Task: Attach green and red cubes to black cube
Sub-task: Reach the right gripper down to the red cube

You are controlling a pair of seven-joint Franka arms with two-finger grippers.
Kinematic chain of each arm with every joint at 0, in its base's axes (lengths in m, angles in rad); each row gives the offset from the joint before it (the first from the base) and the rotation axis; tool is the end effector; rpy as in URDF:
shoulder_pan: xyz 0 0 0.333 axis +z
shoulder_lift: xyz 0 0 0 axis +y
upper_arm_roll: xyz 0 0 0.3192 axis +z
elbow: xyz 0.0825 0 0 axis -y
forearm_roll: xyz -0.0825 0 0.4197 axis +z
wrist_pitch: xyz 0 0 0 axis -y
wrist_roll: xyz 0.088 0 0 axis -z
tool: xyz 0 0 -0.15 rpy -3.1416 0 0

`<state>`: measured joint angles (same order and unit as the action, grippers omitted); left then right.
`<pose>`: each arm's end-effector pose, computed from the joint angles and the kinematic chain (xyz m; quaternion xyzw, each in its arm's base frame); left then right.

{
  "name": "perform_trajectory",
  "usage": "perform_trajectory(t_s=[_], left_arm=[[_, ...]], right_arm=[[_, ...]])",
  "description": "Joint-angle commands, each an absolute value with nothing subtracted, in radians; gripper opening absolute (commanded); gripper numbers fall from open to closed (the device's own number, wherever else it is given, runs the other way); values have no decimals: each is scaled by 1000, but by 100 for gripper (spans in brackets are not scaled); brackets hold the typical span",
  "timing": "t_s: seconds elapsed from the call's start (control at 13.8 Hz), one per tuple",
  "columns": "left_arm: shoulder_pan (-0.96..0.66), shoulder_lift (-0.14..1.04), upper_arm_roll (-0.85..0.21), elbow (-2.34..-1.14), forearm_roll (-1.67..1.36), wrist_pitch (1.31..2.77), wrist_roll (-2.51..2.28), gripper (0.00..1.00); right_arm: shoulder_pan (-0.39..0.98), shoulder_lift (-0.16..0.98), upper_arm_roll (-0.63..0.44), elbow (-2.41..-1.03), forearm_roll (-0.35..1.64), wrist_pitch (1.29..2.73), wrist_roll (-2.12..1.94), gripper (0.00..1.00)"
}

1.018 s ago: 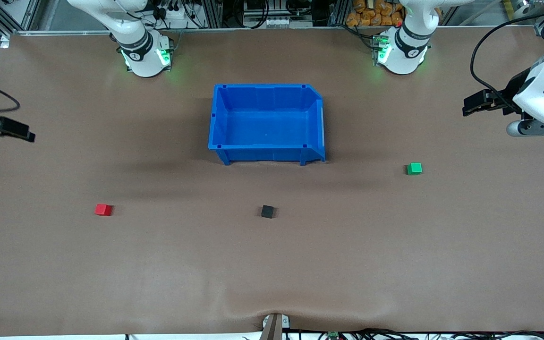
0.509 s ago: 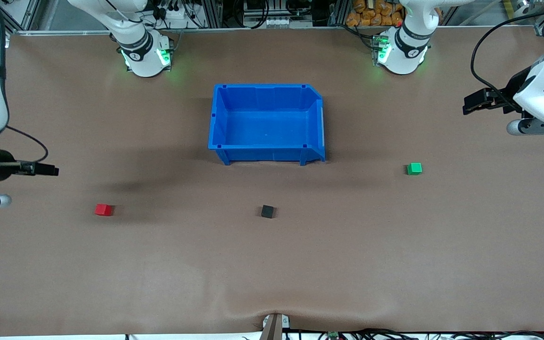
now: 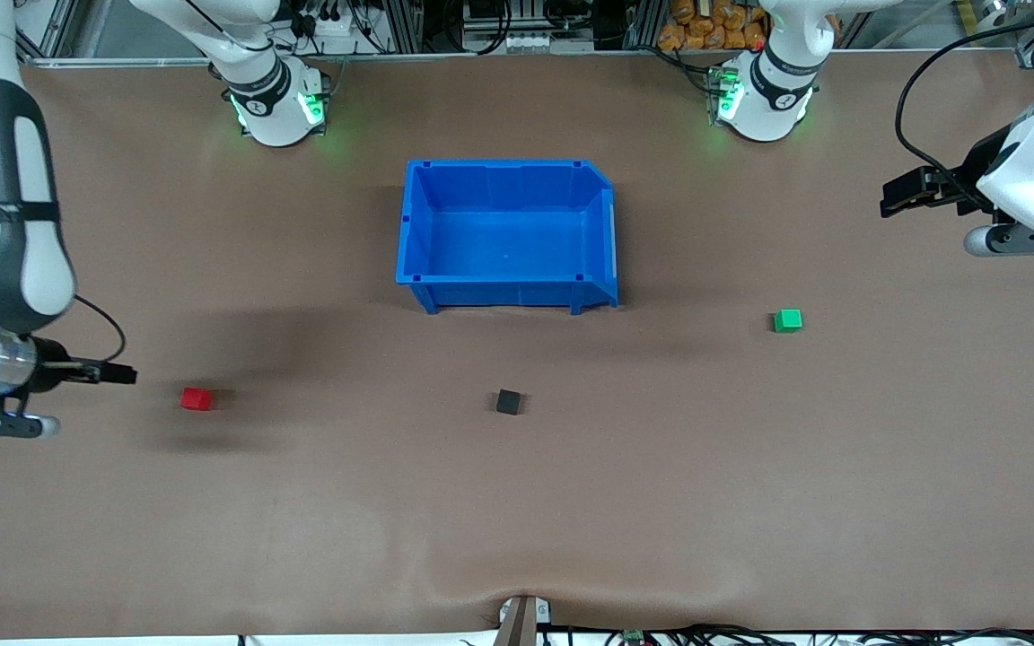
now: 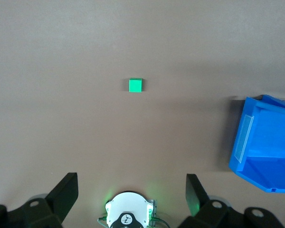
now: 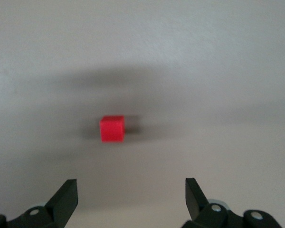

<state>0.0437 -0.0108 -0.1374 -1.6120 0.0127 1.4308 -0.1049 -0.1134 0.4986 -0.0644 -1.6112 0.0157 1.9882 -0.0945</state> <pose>0.5601 -0.0509 0.5600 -0.9963 -0.0060 0.0840 0.0155 0.6868 -0.1182 0.2703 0.9973 -0.0422 -0.0608 0.0004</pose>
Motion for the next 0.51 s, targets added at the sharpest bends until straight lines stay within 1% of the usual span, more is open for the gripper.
perform_trajectory(t_s=[0.0, 0.15, 0.44], left_arm=[[46, -23, -138, -1608, 6, 1416, -87, 100], [46, -23, -138, -1606, 8, 1416, -89, 100], [43, -20, -138, -1606, 9, 1417, -95, 100]], right_arm=[[-100, 526, -63, -1670, 8, 2101, -97, 100], [-101, 557, -63, -1683, 8, 2140, -95, 100], [-91, 612, -61, -1683, 15, 2157, -95, 100]])
